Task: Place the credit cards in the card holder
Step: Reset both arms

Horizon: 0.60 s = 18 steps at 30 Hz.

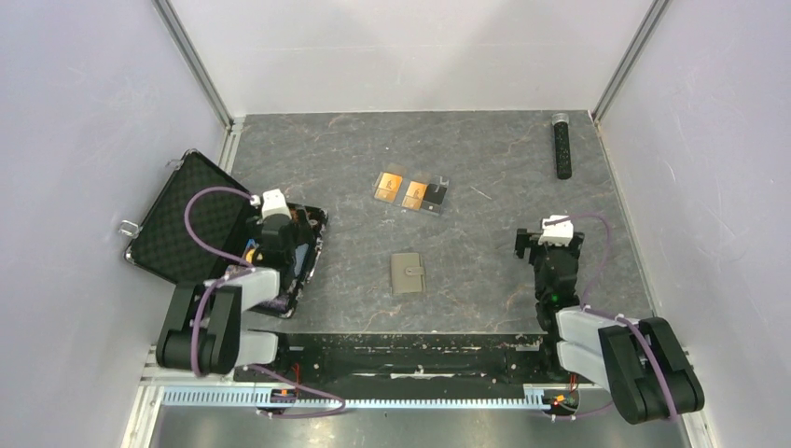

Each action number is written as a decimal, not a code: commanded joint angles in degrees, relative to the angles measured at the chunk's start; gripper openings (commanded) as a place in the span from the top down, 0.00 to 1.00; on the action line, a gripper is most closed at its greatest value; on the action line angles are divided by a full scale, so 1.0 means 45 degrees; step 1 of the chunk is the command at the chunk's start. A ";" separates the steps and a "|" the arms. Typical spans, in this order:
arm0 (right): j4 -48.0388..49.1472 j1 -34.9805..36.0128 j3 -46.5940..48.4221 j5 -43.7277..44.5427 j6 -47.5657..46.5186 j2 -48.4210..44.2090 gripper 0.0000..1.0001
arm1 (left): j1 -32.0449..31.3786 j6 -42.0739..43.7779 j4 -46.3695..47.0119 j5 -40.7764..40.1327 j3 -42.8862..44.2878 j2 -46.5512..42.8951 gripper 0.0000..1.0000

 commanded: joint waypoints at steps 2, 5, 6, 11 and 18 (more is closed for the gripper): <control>0.5469 -0.0437 -0.2204 -0.0026 -0.1209 0.0468 0.02 | 0.0640 0.1480 0.3967 0.1900 0.0873 0.1802 0.00; 0.7150 -0.0647 -0.2459 0.0284 -0.1148 0.1547 0.02 | 0.0680 0.1879 0.4597 0.3022 0.0562 0.2014 0.00; 0.8134 -0.0761 -0.2655 0.0336 -0.1052 0.2190 0.02 | 0.0671 0.1891 0.5126 0.3042 0.0319 0.2061 0.00; 0.6642 -0.0858 -0.1513 -0.0546 -0.1229 0.3116 0.02 | 0.0672 0.1924 0.6467 0.3102 -0.0387 0.2316 0.00; 0.7380 -0.0842 -0.1523 0.0062 -0.1120 0.3534 0.02 | 0.0647 0.1993 0.6752 0.3185 -0.0395 0.2477 0.00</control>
